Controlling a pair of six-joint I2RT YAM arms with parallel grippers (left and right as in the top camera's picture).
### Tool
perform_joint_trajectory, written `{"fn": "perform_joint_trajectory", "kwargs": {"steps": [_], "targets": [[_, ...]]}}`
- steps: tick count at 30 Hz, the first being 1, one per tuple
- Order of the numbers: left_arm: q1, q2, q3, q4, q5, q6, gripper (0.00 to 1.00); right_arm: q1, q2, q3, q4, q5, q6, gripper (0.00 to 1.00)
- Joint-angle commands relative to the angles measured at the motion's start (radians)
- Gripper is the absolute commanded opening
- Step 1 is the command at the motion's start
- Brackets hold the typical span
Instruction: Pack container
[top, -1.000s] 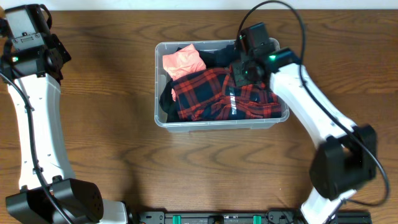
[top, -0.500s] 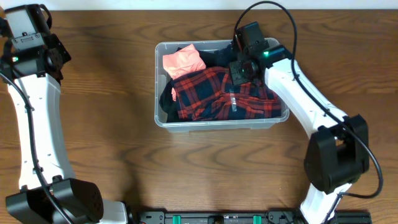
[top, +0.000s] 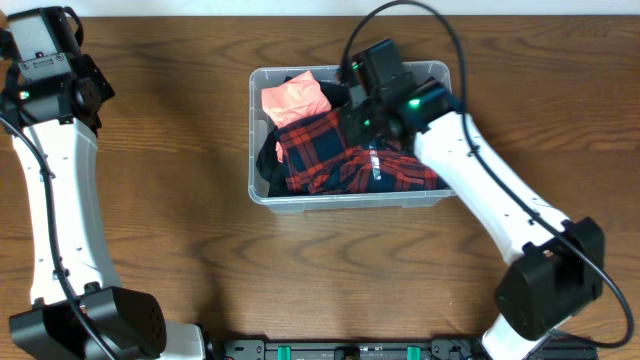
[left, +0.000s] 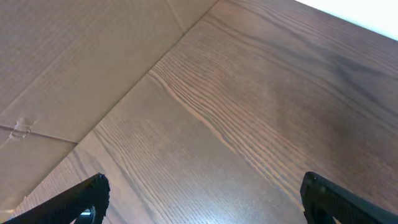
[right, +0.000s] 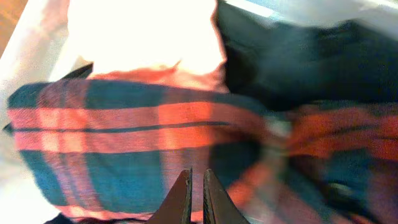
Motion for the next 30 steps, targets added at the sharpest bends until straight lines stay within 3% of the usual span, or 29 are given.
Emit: {"fn": "perform_joint_trajectory", "kwargs": {"steps": [1,7,14,22,30], "targets": [[0.002,0.001,0.0,0.0,-0.016,0.006,0.98,0.042,0.053,0.007,-0.001,-0.004,-0.016,0.07],[0.002,0.001,0.0,0.0,-0.016,0.006,0.98,0.068,0.158,0.007,0.011,0.066,-0.019,0.15],[0.002,0.001,0.0,0.0,-0.016,0.006,0.98,0.045,0.158,0.044,0.0,0.065,-0.041,0.13],[0.002,0.001,0.0,0.0,-0.016,0.006,0.98,-0.033,-0.084,0.171,-0.193,0.065,-0.053,0.22],[0.002,0.001,0.0,0.0,-0.016,0.006,0.98,-0.199,-0.462,0.171,-0.423,0.065,-0.051,0.28]]}}
